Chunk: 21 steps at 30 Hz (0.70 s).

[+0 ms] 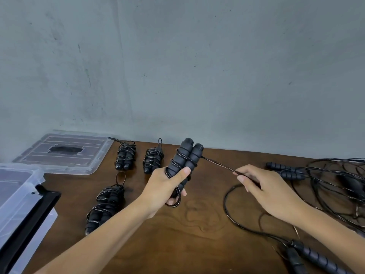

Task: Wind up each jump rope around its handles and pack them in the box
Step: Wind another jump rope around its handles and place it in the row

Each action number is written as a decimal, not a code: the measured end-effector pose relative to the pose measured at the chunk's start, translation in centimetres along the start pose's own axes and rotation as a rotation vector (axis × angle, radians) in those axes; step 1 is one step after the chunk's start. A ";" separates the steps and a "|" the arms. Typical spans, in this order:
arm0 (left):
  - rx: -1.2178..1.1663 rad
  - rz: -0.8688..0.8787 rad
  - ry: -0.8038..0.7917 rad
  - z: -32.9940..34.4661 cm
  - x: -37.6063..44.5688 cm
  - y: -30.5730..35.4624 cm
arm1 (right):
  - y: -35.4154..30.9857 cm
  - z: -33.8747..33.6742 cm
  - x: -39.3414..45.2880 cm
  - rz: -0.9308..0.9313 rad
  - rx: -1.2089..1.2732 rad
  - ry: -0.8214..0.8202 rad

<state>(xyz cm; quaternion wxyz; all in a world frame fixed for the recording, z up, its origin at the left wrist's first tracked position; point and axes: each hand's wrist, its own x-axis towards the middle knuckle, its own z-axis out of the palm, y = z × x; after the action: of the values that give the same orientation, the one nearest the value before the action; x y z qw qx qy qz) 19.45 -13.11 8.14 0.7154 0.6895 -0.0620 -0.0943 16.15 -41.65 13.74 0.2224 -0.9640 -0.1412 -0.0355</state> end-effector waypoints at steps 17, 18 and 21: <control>0.781 0.026 -0.066 2.5 -0.8 -0.5 | -2.9 -3.0 -0.1 -0.436 -0.564 0.176; 0.816 0.048 -0.088 2.6 -0.9 -0.4 | -2.9 -3.1 0.1 -0.464 -0.554 0.187; 0.949 0.124 -0.171 2.5 -1.1 0.3 | -3.0 -3.7 0.7 -0.510 -0.514 0.180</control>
<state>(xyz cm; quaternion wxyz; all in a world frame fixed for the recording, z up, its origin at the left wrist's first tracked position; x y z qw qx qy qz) 17.89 -15.28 8.61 0.3188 0.9243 -0.1979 -0.0692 15.92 -40.51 18.40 -0.0316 -0.9153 -0.3431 -0.2085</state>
